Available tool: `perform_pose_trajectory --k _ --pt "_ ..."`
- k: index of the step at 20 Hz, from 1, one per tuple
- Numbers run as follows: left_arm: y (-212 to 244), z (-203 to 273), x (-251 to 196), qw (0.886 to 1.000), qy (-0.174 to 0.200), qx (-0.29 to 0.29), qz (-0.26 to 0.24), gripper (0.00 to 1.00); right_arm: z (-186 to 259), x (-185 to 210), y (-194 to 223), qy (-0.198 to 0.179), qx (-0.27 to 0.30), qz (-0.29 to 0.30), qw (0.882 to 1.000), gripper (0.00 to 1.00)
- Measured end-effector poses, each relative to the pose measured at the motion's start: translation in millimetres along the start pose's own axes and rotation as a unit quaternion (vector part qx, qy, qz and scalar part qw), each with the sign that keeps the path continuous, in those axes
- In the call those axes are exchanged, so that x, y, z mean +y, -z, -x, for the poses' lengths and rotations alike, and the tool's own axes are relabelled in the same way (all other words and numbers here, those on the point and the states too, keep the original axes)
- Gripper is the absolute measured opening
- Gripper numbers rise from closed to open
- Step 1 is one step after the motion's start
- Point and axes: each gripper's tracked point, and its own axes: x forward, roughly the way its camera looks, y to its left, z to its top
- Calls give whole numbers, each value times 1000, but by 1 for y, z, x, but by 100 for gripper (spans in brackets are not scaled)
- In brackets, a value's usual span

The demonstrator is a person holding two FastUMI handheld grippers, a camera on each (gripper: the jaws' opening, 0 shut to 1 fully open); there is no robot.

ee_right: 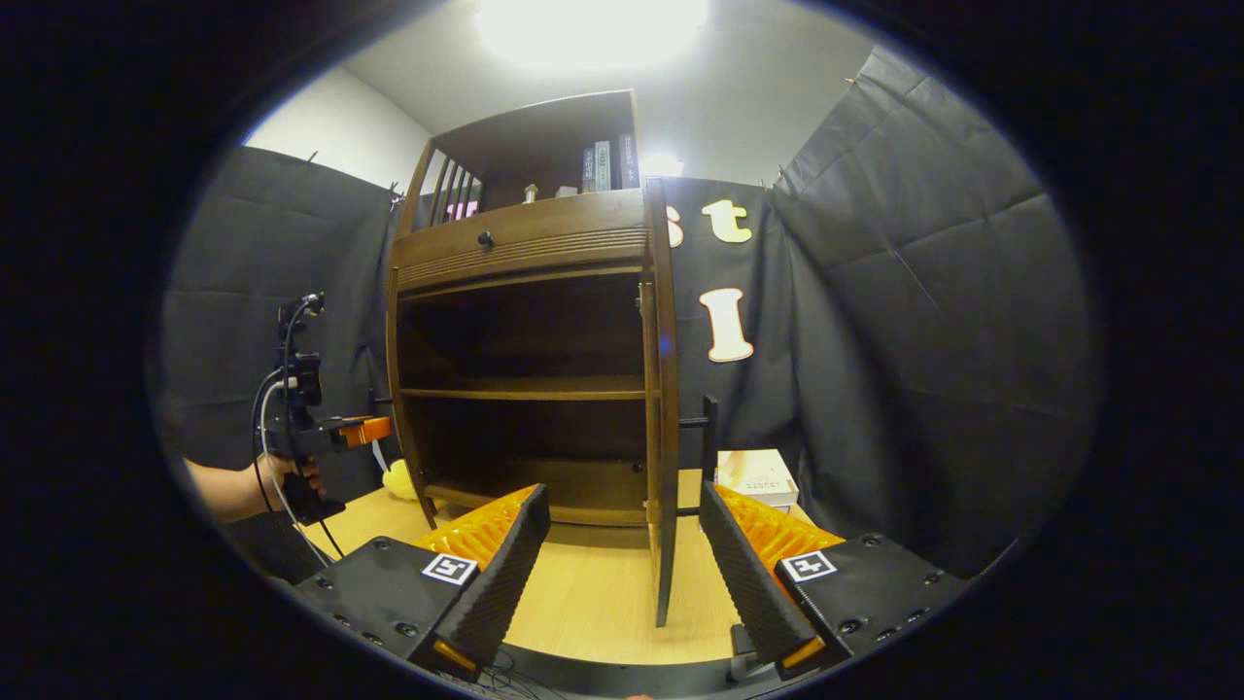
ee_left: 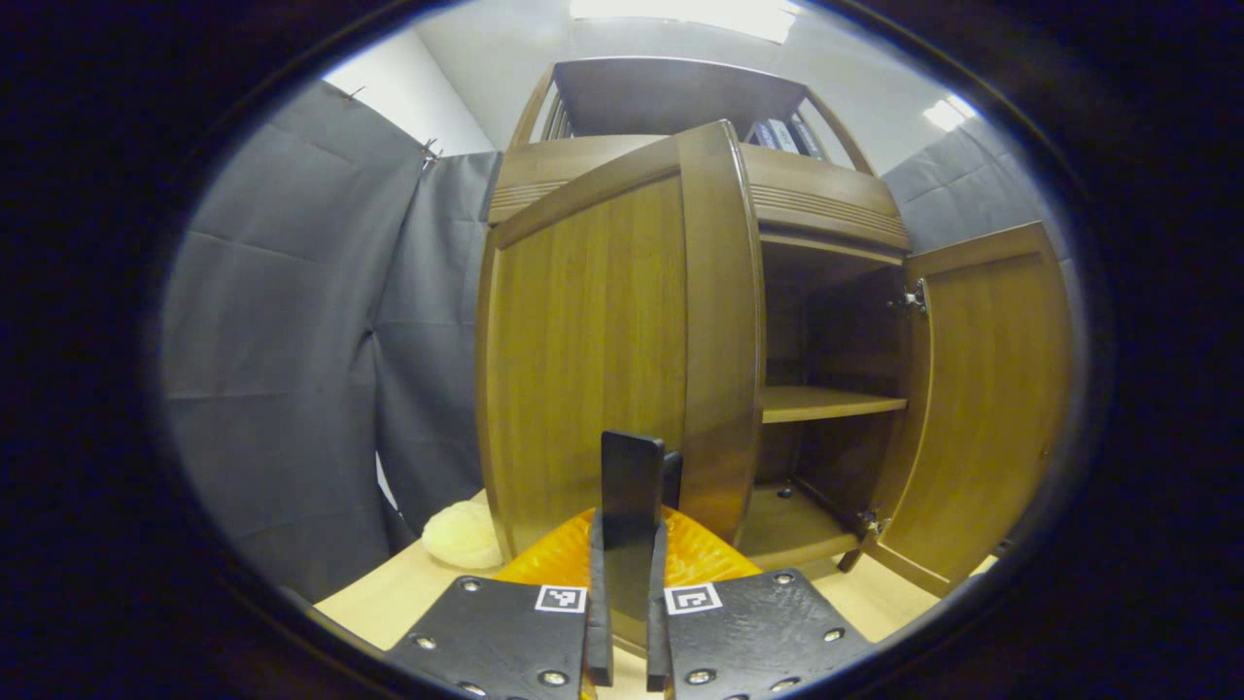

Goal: Open the right door of the double-door shoe cabinet with the right hand, and open the left door with the left hand.

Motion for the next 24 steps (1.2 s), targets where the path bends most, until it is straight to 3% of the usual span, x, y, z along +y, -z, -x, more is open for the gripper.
perform_pose_trajectory --k 3,5,7,15,19,20,24 --pt "0 14 18 1000 7 -3 2 17 -5 15 -3 -1 0 7 1000 98" --pt "1 23 33 1000 19 -1 2 11 -7 32 -7 -7 -5 1 1000 98" --pt "3 30 44 1000 30 -2 -2 17 -13 48 -6 -10 -2 1 1000 98" --pt "6 53 86 998 55 -13 -3 16 -15 106 -6 -17 -2 1 1000 98" --pt "6 56 125 999 37 -16 0 16 -17 130 -9 -18 -6 4 1000 98" --pt "3 59 139 999 29 -18 5 10 -18 136 -8 -19 -6 6 1000 98" --pt "1 63 182 1000 9 -28 5 8 -22 156 -10 -22 -7 11 1000 98"
